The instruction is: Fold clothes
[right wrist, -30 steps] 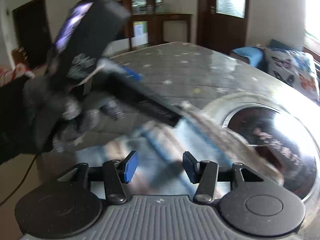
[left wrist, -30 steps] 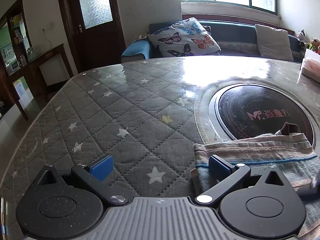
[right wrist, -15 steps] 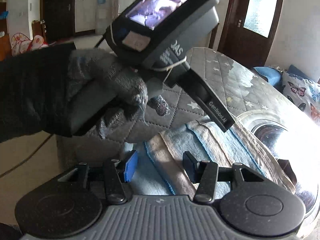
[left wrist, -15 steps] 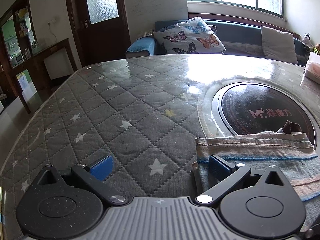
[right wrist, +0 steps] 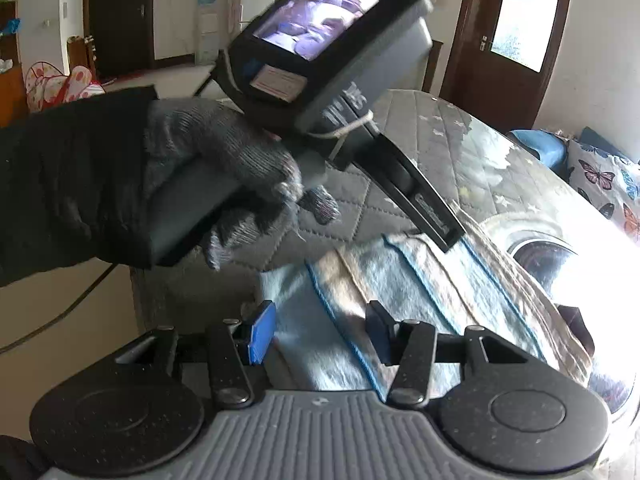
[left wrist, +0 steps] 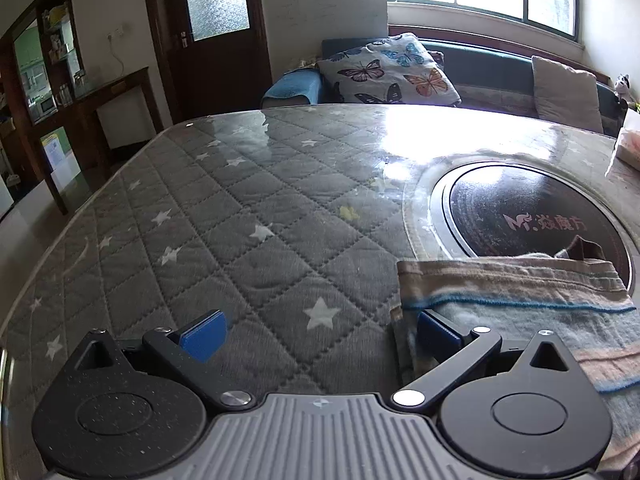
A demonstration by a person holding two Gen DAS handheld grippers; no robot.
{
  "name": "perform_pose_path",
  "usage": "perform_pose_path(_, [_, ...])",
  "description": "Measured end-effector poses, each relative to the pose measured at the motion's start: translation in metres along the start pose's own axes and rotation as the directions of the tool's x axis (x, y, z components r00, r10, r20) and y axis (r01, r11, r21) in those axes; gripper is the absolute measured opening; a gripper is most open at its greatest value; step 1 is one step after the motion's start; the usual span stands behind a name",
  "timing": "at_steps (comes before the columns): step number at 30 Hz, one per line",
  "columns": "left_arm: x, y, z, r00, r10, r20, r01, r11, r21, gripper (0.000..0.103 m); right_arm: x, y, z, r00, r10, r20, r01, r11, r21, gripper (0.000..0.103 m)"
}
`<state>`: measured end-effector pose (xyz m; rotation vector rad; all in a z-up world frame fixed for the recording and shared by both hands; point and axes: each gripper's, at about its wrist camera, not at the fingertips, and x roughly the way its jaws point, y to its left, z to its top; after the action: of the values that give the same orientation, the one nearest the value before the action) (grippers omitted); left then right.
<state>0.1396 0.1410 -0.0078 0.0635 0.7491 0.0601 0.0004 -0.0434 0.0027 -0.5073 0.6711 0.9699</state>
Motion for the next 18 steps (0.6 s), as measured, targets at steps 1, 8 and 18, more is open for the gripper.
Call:
perform_pose_path(1, [-0.004, 0.001, -0.003, 1.0, -0.001, 0.004, 0.001, 1.0, -0.001, 0.103, -0.004, -0.001, 0.0, 1.0, 0.008, 0.005, -0.008, 1.0, 0.011, 0.05])
perform_pose_path(8, [-0.033, 0.007, -0.028, 1.0, -0.006, 0.028, 0.006, 1.0, -0.003, 0.103, -0.029, -0.019, -0.014, 1.0, -0.013, -0.006, 0.013, 0.995, 0.102, 0.05])
perform_pose_path(18, [-0.064, 0.007, -0.066, 0.999, 0.006, 0.035, -0.006, 1.0, -0.001, 0.103, -0.055, -0.033, -0.058, 0.996, -0.047, -0.071, 0.061, 0.975, 0.213, 0.05])
